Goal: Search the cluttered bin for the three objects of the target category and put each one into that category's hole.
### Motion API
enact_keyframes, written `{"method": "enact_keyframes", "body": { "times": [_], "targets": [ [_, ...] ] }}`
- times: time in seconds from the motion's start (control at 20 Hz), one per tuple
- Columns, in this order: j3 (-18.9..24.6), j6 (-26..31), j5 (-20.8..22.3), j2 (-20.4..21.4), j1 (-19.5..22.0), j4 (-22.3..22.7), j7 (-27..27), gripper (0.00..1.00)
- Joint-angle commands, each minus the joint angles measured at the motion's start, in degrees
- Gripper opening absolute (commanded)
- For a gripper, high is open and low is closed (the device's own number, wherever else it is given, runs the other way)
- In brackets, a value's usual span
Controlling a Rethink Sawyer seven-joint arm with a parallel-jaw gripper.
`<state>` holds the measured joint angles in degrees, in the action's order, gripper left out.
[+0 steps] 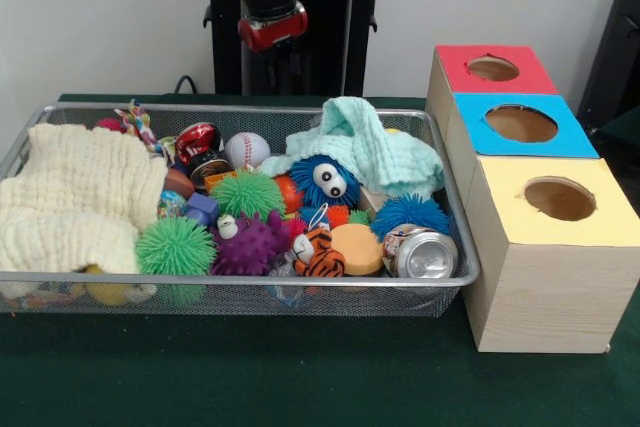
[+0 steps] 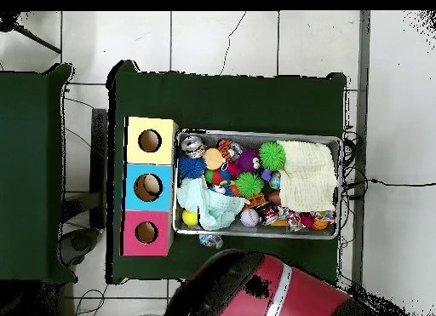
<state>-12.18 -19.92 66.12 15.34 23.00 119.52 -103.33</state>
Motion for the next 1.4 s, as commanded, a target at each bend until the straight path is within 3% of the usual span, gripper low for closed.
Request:
{"method": "enact_keyframes", "body": {
  "times": [0.05, 0.9, 1.0, 1.1, 1.25, 1.4],
  "targets": [
    [9.5, 3.9, -1.4, 2.5, 3.8, 1.0, -9.8, 1.0],
    [5.6, -2.0, -7.3, -0.2, -0.5, 0.0, -7.1, 1.0],
    [2.8, -7.7, -9.9, -2.2, -2.9, -0.7, -5.2, 1.0],
    [-1.4, -19.8, -15.8, -6.3, -5.4, -1.2, 0.4, 1.0],
    [-2.1, -32.6, -19.5, -10.9, -4.7, -1.4, 6.7, 1.0],
    [-2.8, -36.5, -19.5, -12.8, -4.8, -2.3, 7.0, 1.0]
  ]
}}
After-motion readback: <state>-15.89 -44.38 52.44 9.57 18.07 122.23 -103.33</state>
